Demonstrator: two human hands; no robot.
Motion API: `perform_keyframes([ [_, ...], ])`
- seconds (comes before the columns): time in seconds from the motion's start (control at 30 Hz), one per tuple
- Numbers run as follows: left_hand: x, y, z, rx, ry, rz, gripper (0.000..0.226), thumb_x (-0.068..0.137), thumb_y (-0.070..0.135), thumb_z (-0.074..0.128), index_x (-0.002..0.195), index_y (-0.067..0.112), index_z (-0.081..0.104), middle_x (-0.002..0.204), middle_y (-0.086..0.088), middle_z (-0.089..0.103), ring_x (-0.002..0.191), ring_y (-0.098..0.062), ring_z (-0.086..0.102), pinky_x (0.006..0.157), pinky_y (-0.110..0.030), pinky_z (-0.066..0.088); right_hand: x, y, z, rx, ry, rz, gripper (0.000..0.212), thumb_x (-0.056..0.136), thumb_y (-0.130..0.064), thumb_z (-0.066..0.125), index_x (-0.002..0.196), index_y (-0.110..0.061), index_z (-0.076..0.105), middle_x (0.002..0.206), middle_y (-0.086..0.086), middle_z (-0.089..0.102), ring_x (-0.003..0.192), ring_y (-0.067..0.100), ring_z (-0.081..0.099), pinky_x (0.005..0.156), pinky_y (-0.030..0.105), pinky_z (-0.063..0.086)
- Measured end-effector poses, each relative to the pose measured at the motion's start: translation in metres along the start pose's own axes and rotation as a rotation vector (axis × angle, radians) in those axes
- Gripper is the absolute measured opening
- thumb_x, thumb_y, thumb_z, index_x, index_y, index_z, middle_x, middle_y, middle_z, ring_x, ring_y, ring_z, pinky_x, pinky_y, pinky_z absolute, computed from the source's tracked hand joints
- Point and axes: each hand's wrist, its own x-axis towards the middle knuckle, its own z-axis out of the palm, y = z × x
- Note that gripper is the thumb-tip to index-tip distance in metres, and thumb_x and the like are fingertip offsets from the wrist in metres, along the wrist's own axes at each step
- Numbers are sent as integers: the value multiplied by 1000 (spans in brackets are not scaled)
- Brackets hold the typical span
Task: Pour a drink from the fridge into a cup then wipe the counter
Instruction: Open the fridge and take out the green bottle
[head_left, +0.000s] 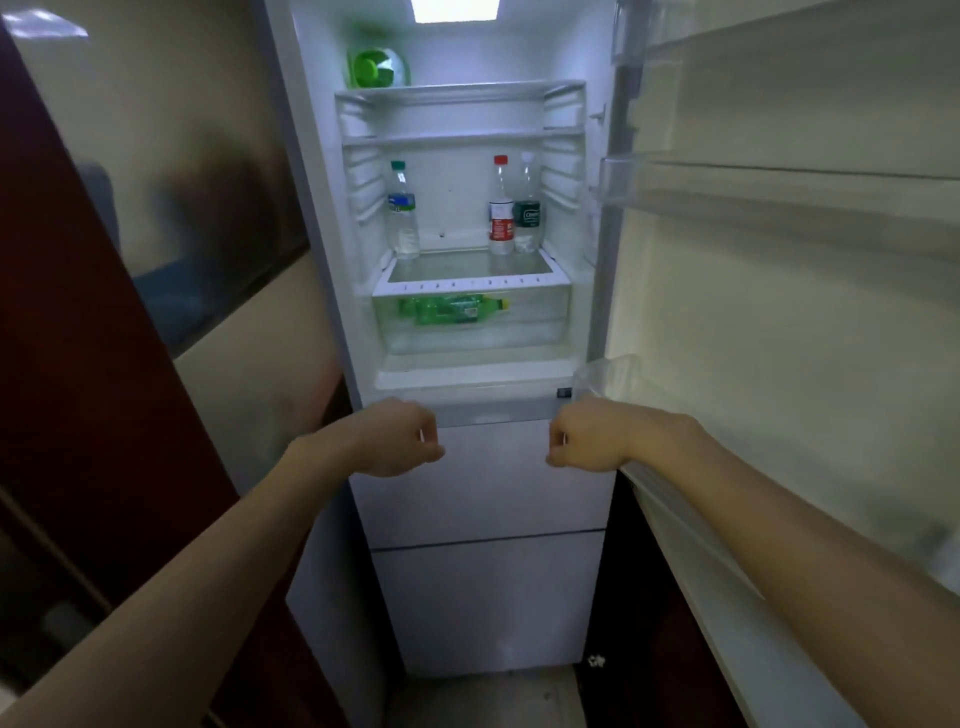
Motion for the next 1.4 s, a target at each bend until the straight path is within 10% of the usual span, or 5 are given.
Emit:
perform_keyframes([
  [0.8,198,-81,-99,-71,101,70,30,97,35,55,113,12,67,109,-5,65,87,-16,58,76,-27,45,217,-7,-123,-25,175,74,35,94,-41,55,107,-12,70,110,5,67,98,23,63,91,39,52],
  [1.4,276,-110,-248,-2,362,-51,26,96,30,57,108,10,67,94,-3,63,72,-10,54,68,-27,46,321,20,-289,195,364,-160,31,96,-29,58,97,-1,70,86,11,72,59,14,58,52,20,50],
])
